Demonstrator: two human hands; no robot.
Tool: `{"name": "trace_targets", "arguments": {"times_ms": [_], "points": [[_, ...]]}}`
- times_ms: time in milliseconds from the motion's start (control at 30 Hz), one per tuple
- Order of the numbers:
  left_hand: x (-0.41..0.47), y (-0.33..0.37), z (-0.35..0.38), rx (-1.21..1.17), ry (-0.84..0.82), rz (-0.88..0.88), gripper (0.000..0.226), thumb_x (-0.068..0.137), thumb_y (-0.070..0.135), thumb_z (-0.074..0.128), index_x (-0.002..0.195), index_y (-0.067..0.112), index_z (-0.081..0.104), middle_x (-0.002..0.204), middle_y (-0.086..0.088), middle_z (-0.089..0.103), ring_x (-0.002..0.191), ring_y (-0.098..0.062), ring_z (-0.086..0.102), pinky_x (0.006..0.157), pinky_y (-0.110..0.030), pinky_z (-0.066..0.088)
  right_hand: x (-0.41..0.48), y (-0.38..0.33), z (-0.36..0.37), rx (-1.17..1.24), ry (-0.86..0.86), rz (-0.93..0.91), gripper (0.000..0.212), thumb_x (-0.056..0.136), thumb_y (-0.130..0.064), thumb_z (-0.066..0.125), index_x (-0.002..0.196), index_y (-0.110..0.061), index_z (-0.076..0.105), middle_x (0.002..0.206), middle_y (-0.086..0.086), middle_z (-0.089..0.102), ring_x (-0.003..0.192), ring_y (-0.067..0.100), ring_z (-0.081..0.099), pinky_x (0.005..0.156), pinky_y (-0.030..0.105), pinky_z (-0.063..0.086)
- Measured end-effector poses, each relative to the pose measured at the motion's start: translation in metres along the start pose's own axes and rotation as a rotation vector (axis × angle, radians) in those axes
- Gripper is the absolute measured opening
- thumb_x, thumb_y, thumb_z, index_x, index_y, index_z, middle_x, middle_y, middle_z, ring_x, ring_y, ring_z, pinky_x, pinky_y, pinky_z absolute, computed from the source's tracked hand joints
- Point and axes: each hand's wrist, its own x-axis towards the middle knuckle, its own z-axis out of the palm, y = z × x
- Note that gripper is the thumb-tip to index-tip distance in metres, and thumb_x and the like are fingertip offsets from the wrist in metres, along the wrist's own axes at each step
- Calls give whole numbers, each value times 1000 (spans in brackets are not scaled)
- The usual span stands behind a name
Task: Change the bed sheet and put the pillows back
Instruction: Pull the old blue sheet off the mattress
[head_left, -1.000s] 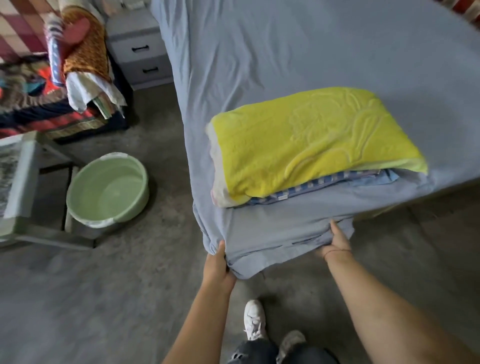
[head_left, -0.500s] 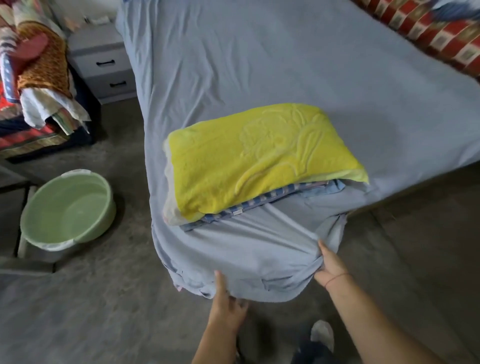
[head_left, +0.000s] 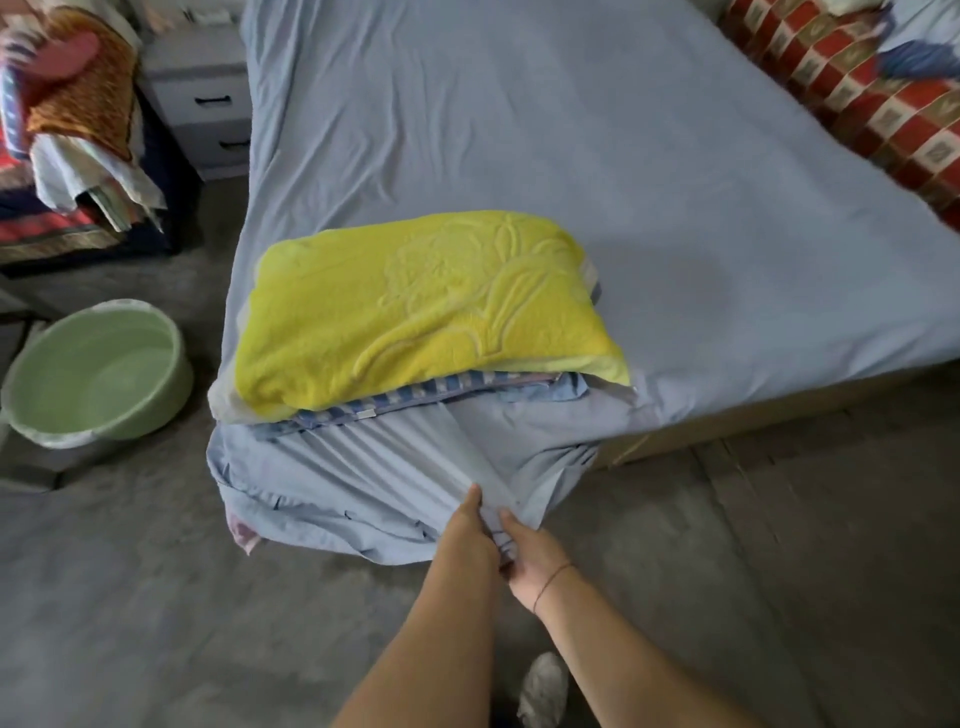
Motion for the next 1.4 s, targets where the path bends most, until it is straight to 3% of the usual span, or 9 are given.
{"name": "trace_targets", "arguments": {"times_ms": [67, 167, 267, 433, 567, 767, 1067, 1233, 1400], "points": [[-2, -5, 3, -41, 21, -29, 58, 94, 52, 53, 129, 5, 54, 113, -16, 62, 102, -32, 57, 89, -41, 44, -4, -5, -1, 4, -15, 67, 37, 98, -22, 53, 124, 4, 57, 109, 17, 68, 99, 27, 66, 86, 36, 51], [2, -7, 2, -69, -9, -112, 58, 81, 55, 69, 89, -2, 67, 84, -15, 65, 76, -29, 57, 74, -39, 48, -5, -11, -4, -4, -86, 98, 54, 91, -29, 63, 136, -2, 48, 144, 14, 47, 138, 30, 38, 113, 42, 30], [13, -7, -5, -182, -161, -125, 51, 85, 42, 69, 106, -5, 67, 105, -21, 69, 95, -33, 64, 86, -43, 51, 3, -13, -7, 87, -87, 32, 42, 95, -18, 57, 131, 3, 52, 124, 16, 62, 119, 33, 56, 102, 42, 44], [31, -3, -19, -259, -172, 195, 38, 95, 23, 59, 116, -8, 61, 111, -24, 68, 92, -31, 69, 67, -36, 60, 11, -23, -7, 81, -147, 52, 31, 94, -14, 56, 120, 1, 62, 96, 11, 69, 86, 20, 62, 70, 26, 43], [38, -10, -39, -230, -167, 236, 39, 99, 19, 51, 123, -11, 56, 120, -26, 64, 104, -32, 66, 77, -35, 60, 17, -51, 6, 155, -177, 152, 46, 95, -31, 49, 89, 9, 68, 81, 25, 71, 72, 35, 69, 77, 45, 50], [38, -11, -37, -224, -132, 244, 27, 98, 14, 53, 119, -3, 57, 118, -17, 67, 102, -28, 65, 72, -36, 59, 53, -117, -12, 326, 56, -74, 20, 101, -20, 45, 93, -8, 58, 57, 7, 69, 76, 30, 59, 66, 43, 47], [56, -7, -55, -273, -108, 256, 36, 99, 13, 49, 127, -10, 52, 123, -26, 62, 104, -33, 66, 76, -40, 60, 83, -157, -66, 604, 58, -103, 13, 90, -15, 57, 101, -12, 60, 117, 12, 61, 100, 32, 56, 100, 49, 36], [70, -1, -65, -402, 71, 406, 27, 99, 9, 49, 125, 0, 54, 109, -17, 69, 84, -25, 71, 69, -37, 61, 90, -177, -89, 622, 55, -61, 21, 99, -27, 45, 101, -11, 60, 100, 14, 61, 97, 32, 56, 104, 49, 35], [82, -39, -25, -538, 95, 282, 39, 96, 40, 53, 119, 9, 59, 129, -14, 59, 99, -26, 63, 69, -42, 60, 86, -156, -125, 358, 32, 24, 36, 101, -27, 42, 97, -6, 71, 99, 17, 71, 93, 33, 60, 73, 45, 58]]}}
